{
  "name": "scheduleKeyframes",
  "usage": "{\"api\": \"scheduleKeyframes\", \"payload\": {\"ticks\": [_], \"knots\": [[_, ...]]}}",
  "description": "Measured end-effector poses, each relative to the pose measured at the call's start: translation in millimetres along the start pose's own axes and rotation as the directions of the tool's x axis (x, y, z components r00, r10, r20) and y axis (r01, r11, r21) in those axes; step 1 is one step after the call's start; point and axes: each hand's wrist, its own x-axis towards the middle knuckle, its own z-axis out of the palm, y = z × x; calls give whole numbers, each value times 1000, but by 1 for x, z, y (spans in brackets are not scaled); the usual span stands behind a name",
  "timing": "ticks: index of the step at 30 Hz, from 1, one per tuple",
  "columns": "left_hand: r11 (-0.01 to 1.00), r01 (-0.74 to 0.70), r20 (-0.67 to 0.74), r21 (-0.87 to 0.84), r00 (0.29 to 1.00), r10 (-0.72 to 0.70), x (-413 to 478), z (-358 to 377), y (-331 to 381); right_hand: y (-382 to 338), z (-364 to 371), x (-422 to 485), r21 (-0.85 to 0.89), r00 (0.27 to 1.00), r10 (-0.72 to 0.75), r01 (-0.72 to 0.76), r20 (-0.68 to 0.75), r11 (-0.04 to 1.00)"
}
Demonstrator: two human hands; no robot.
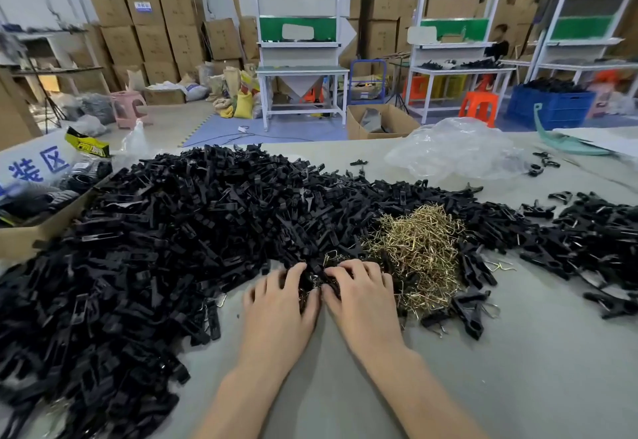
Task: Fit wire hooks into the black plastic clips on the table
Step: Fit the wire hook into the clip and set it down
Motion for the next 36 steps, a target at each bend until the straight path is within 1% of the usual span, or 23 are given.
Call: {"api": "scheduleKeyframes", "payload": {"ticks": [4,6,9,12,14,15,17,19,20,21,24,25,26,27,29,33,35,36], "knots": [[997,-19,-31,-75,999,17,1,-1,0,2,3,2,58,999,-11,13,-37,998],[992,-25,-38,-127,999,20,1,-3,0,3,1,4,128,1000,3,0,-22,992],[976,4,-56,-216,998,-17,2,-8,1,4,-2,7,233,1000,30,-29,-2,972],[957,7,-106,-288,994,-40,4,-13,4,5,-6,10,382,997,74,-65,-10,922],[926,10,-125,-378,990,-62,5,-14,5,6,-6,11,522,995,100,-94,17,848],[897,30,-125,-441,988,-95,4,-14,4,6,-6,12,587,993,115,-111,30,802],[811,75,-108,-581,980,-168,3,-14,3,5,-7,12,675,990,131,-132,53,726],[714,90,-99,-694,971,-219,1,-16,5,4,-8,11,734,989,121,-147,89,663],[669,88,-98,-738,967,-235,1,-17,7,3,-8,11,776,984,124,-178,129,605],[628,84,-96,-773,964,-247,2,-18,10,2,-8,11,826,973,137,-228,183,515],[499,84,-57,-862,964,-260,3,-21,17,-4,-9,15,913,923,156,-375,352,158],[451,89,-36,-888,965,-260,3,-21,18,-7,-9,17,915,911,151,-397,384,69],[410,90,-21,-908,966,-258,3,-21,18,-8,-10,17,913,904,147,-407,401,11],[381,87,-15,-921,967,-255,3,-22,18,-9,-10,18,913,902,148,-408,407,-22],[352,84,-8,-932,968,-252,4,-22,19,-10,-9,18,915,902,158,-399,403,-54],[378,85,-10,-922,970,-242,4,-21,23,-11,-6,20,896,883,156,-428,442,-115],[394,89,-12,-915,969,-247,3,-20,24,-10,-5,22,873,863,156,-453,480,-181],[402,91,-13,-911,969,-248,2,-19,25,-9,-4,22,868,860,154,-458,487,-190]]}}
